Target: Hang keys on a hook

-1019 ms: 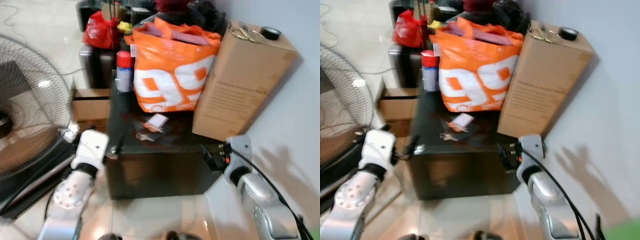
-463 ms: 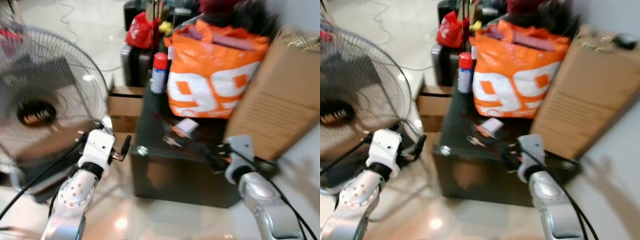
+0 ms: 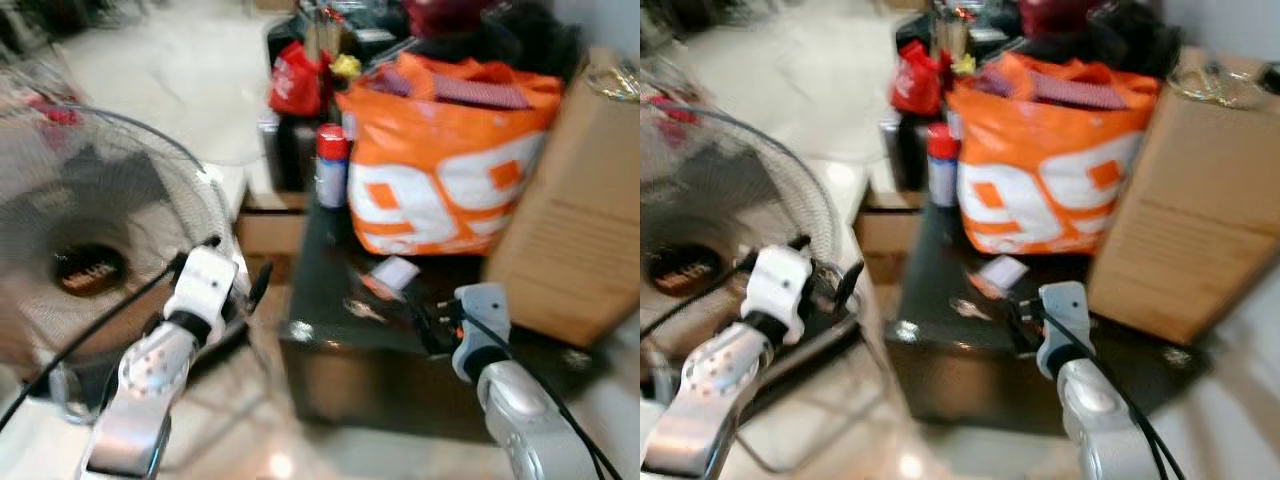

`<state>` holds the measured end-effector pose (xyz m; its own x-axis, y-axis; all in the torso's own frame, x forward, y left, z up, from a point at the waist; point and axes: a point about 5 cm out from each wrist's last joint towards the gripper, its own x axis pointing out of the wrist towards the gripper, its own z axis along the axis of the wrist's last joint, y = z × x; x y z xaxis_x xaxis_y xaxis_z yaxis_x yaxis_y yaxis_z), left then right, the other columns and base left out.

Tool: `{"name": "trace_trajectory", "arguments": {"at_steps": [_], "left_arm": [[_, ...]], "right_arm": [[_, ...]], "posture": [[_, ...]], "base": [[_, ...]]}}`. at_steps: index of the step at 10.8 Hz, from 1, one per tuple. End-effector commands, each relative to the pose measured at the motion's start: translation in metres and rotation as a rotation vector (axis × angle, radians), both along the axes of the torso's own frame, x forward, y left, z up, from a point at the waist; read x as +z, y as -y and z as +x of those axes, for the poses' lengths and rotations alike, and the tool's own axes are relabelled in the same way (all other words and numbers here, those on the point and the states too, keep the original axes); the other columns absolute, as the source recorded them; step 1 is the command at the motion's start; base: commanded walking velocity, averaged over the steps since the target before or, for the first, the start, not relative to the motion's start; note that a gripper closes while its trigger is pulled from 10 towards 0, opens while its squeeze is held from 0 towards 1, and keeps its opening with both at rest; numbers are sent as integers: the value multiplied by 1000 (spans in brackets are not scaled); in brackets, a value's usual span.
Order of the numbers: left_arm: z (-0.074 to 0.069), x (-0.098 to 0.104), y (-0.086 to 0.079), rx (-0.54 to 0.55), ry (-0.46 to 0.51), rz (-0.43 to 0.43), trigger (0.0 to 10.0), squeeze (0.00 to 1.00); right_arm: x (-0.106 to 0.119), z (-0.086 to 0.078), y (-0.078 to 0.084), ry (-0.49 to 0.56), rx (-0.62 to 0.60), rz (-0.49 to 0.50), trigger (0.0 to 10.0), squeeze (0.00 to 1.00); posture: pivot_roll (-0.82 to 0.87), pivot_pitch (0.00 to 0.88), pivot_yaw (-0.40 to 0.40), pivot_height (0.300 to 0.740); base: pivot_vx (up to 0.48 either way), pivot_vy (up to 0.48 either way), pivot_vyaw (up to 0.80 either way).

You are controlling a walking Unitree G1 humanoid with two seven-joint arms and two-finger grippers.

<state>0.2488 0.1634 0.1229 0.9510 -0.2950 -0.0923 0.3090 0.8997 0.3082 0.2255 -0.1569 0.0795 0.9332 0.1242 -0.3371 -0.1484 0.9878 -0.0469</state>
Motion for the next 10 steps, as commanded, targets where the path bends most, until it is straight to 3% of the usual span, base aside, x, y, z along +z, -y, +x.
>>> {"name": "trace_trajectory", "arguments": {"at_steps": [1,4,7,8,10], "left_arm": [[4,-6,7,-36,-29,-17,10000,0],[6,-11,14,-67,-48,-52,10000,0],[11,-17,42,-132,-54,-103,10000,0],[15,-21,44,-161,-48,-70,10000,0],[19,-14,26,-121,-28,-30,10000,0]], "right_arm": [[3,-7,9,4,-29,-37,10000,0],[11,-19,16,10,-37,-67,10000,0],[19,-33,34,22,-92,-90,10000,0],[17,-31,38,19,-148,-90,10000,0],[12,-21,20,21,-79,-63,10000,0]], "posture": [[-128,37,103,740],[-177,78,116,740],[-245,37,139,740],[-232,28,128,740],[-172,13,108,740]], "base": [[262,0,0],[262,0,0],[270,0,0],[262,0,0],[264,0,0]]}}
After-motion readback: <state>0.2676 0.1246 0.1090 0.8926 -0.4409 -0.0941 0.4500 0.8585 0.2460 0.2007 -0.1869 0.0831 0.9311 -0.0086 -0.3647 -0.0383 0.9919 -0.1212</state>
